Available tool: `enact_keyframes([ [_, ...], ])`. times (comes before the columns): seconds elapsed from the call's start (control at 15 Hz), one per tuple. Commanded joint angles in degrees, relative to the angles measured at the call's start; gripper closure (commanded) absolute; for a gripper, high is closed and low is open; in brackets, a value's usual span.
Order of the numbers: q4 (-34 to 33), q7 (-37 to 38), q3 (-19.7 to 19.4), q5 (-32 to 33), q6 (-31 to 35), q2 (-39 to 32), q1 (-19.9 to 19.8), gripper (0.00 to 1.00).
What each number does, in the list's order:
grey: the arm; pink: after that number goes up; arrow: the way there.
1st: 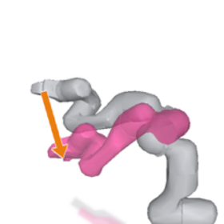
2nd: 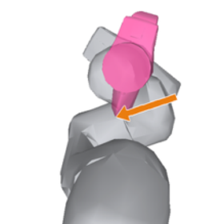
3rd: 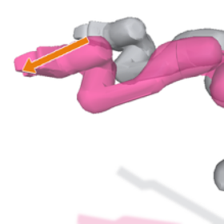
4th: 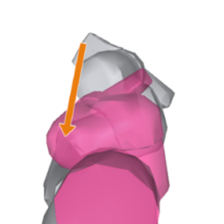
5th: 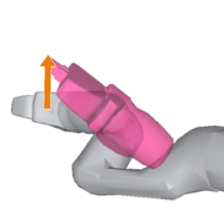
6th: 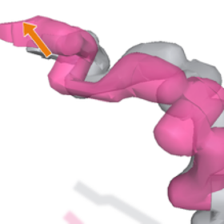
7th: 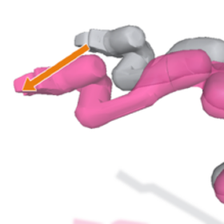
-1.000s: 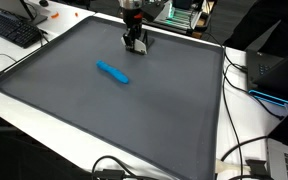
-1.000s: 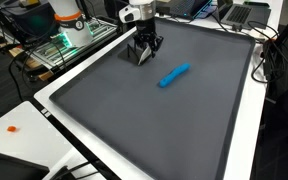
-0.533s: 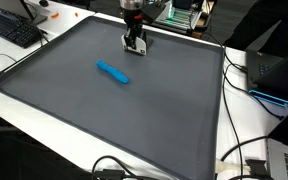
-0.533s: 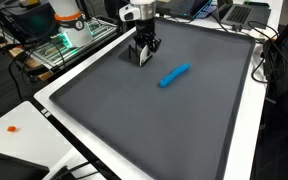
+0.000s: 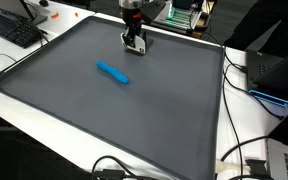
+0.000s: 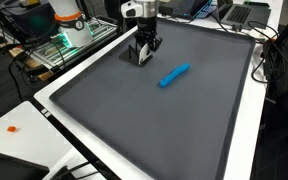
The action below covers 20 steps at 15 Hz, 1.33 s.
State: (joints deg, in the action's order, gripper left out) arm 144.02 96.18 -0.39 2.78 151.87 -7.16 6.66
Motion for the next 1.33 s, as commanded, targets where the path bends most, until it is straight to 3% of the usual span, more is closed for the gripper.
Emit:
enact_keyframes([
  [0.0, -1.2, 0.1, 0.6, 0.2, -5.4, 3.5, 0.0, 0.98],
  [0.07, -1.7, 0.1, 0.5, 2.2, -6.3, 4.3, 0.0, 0.98],
  [0.33, -4.4, -10.3, 2.2, 0.1, -10.2, 6.8, -0.7, 0.98],
  [1.27, -18.6, -61.8, 5.1, -9.3, -14.2, -0.3, -0.5, 0.98],
])
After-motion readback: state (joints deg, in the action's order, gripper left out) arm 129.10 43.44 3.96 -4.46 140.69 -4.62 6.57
